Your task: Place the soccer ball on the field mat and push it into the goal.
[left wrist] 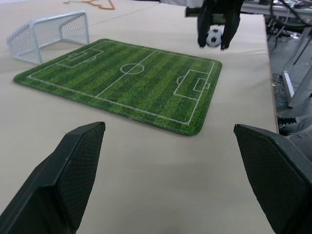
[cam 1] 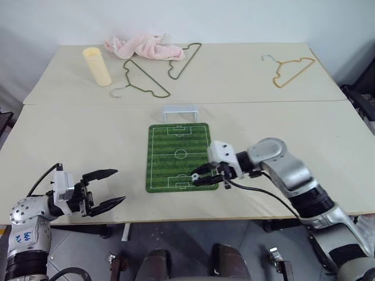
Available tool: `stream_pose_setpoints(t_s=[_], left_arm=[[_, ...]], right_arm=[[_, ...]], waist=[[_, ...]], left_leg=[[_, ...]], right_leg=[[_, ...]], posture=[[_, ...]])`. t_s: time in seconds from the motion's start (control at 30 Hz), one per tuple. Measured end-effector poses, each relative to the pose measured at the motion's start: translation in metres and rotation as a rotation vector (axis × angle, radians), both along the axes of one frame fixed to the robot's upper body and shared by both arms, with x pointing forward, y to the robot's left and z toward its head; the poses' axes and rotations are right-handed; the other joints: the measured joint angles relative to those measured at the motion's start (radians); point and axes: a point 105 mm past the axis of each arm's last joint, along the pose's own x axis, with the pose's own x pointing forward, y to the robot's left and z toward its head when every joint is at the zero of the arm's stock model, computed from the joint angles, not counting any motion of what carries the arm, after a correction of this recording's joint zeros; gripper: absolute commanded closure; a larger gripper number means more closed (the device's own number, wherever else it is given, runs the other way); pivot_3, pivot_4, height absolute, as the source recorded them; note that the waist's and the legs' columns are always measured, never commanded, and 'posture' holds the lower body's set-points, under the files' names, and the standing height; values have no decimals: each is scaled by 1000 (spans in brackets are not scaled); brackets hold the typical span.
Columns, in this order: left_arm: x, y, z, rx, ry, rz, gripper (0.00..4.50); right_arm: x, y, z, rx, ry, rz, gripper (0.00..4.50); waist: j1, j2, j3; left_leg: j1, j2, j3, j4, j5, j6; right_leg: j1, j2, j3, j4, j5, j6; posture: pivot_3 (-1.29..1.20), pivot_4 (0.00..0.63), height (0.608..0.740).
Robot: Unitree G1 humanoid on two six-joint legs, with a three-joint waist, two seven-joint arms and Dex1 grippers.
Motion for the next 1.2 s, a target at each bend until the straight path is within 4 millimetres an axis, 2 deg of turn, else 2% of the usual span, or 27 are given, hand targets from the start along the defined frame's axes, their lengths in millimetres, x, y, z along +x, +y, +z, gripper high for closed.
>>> stream_pose_setpoints(t_s=[0.13,0.27,0.47,0.73,0.97,1.03,1.17,1.2], left_arm=[[-1,0,0,-6,-10,13,0],[-5,-7,-1,-30,-27,25,0],[-9,-6,-4,-37,-20,55,0],[-8,-9,0,-43,-45,72,0],[-7,-8,1,-45,-49,83,0],[-6,-8,2,-46,-51,85,0],[-5,-8,3,-48,-56,89,0],[-4,-8,4,-48,-58,90,0]], right_arm=[[5,11,-8,-15,2,35,3660],[10,22,-6,-9,-16,71,3660],[16,22,-19,-26,8,61,3660],[24,29,-22,-36,-9,68,3660],[29,26,-29,-45,-5,57,3660],[29,25,-29,-43,-7,56,2939],[29,24,-30,-42,-7,62,1791],[30,24,-30,-42,-7,61,1791]], waist=[[0,0,0],[-4,0,0],[-3,0,0],[-3,0,0],[-3,0,0],[-4,0,0],[-4,0,0],[-4,0,0]], left_leg=[[0,0,0,0,0,0],[1,2,1,0,0,-1],[1,2,1,0,-1,-1],[1,2,1,0,-1,-1],[1,2,2,0,-1,-1],[1,2,2,0,-1,-1],[2,2,2,0,-1,-1],[2,2,2,1,-1,-1]], right_leg=[[0,0,0,0,0,0],[-1,1,0,1,0,0],[-1,2,0,1,0,-1],[-1,2,1,1,0,-1],[-1,2,1,1,0,-1],[-1,2,1,1,0,-1],[-1,2,1,1,0,-1],[-1,2,2,2,0,-1]], posture=[[0,150,740],[0,150,740],[0,150,740],[0,150,740],[0,150,740],[0,150,740],[0,150,740],[0,150,740]])
